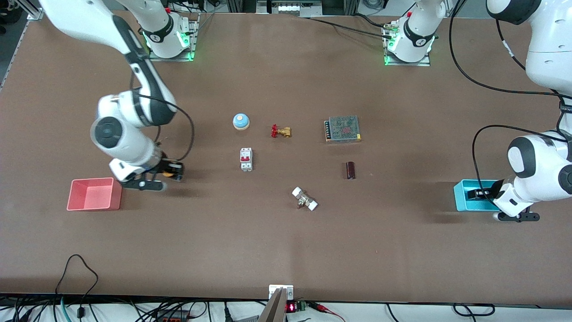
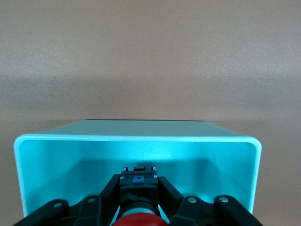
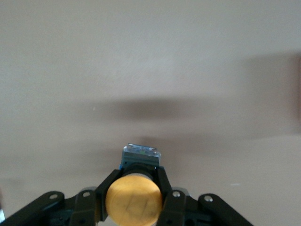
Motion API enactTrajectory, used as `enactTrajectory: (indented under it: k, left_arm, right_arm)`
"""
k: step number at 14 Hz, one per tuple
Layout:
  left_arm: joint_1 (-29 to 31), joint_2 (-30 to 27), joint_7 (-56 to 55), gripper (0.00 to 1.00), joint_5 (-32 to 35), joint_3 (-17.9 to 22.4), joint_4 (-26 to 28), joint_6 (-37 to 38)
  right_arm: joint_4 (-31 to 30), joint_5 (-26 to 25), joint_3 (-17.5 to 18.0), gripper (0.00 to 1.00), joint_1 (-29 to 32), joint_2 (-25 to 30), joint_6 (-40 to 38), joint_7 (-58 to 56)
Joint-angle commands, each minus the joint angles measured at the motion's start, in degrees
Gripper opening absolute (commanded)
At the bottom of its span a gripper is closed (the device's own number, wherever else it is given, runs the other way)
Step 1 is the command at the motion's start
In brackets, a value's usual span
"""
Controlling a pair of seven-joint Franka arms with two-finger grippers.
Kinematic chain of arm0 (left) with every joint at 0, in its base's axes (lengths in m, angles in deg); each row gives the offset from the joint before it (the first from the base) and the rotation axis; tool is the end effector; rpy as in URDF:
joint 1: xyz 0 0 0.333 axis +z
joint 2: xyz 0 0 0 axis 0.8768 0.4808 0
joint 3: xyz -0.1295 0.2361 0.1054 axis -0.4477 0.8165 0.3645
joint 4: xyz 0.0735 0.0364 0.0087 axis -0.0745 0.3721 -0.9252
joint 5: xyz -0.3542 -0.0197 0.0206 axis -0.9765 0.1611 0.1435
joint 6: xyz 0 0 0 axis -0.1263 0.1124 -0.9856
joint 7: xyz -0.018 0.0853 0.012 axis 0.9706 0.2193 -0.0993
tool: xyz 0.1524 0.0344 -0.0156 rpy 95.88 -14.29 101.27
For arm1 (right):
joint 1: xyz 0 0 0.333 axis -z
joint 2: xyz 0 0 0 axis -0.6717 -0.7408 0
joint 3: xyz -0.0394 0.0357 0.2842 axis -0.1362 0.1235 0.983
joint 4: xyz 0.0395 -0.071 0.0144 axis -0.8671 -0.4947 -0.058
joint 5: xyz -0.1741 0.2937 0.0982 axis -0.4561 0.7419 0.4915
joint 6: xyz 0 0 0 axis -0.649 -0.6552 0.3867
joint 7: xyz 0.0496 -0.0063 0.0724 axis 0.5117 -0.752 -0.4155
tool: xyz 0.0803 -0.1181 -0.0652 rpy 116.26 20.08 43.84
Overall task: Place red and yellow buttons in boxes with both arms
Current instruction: 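Carry the yellow button with the right gripper over the pink box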
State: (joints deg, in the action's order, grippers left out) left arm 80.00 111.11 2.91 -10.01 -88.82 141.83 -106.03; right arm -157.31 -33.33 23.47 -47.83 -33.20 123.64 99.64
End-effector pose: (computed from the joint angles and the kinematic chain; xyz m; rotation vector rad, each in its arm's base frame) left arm 0.6216 0.1596 0.1547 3.1342 0.0453 -0.1203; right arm 0.5840 0.1054 0.2553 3.1324 -0.0082 -0.0053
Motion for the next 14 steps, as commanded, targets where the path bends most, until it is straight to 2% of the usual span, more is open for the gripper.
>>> enactTrajectory:
  k: [1,4,5,7,10,12,14]
  left_arm:
    - [0.4,-0.5,0.9,0.24,0.4,-0.4,0.4,-0.5]
    - [0.8,-0.2,1.3,0.24,0.1,-0.5,0.4,-0.5]
    - [1.4,-0.1,1.3,0.24,0.1,-0.8,0.4,-0.5]
    - [1.6,-0.1,1.4,0.24,0.1,-1.0,0.4,-0.5]
    - [2.2,-0.1,2.9,0.22,-1.2,-1.3,0.3,-0.5]
    - [2.3,-0.1,6.0,0.22,-5.2,-1.3,0.3,-0.5]
    - [2.3,-0.1,6.6,0.22,-6.0,-1.3,0.3,-0.6]
  right_arm:
    - [5.3,0.1,0.4,0.27,6.0,2.9,-8.3,-14.9]
    - [8.6,0.1,-1.2,0.27,11.2,1.8,-9.5,-27.2]
    - [9.0,0.2,-2.7,0.27,12.6,0.5,-9.3,-30.2]
    - [9.9,0.2,-4.7,0.27,14.3,-2.5,-5.3,-35.3]
    - [9.9,0.4,-4.9,0.27,17.4,-7.0,3.2,-39.0]
    - [9.9,0.4,-4.8,0.27,17.8,-8.7,5.8,-39.3]
    - [9.9,0.9,-4.8,0.27,18.4,-9.9,7.3,-38.9]
